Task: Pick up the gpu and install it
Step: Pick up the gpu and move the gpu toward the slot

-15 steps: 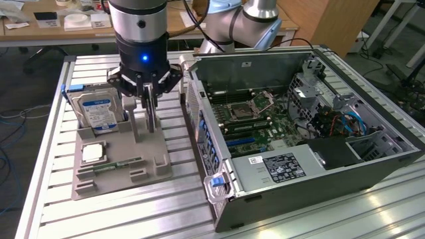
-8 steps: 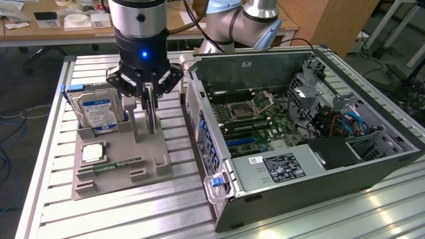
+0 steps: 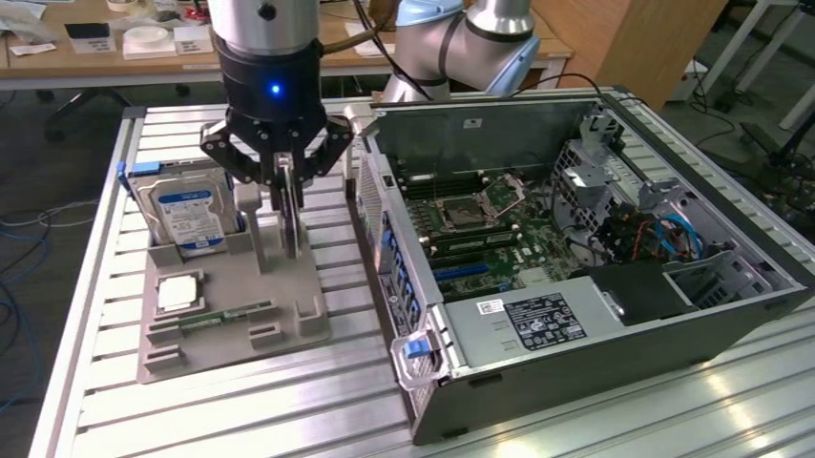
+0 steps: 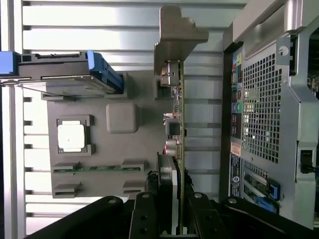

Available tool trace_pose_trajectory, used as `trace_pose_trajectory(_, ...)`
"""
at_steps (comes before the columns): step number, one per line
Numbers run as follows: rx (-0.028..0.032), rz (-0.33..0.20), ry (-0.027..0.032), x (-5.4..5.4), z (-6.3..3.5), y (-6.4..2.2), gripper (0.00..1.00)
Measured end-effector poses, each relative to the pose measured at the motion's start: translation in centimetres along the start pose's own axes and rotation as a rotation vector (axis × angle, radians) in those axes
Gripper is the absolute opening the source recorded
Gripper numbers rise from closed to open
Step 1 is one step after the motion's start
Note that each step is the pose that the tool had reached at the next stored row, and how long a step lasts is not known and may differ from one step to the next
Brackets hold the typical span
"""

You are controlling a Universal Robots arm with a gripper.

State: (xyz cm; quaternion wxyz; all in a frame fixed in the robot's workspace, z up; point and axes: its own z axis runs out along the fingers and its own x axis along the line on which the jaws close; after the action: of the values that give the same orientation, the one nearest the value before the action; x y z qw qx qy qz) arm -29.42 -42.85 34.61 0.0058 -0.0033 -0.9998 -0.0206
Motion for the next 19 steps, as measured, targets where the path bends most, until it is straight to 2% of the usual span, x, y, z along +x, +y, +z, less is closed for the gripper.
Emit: trace_pose_trajectory(19, 0.0, 0.0, 0.0, 0.1, -4.61, 0.19, 0.28)
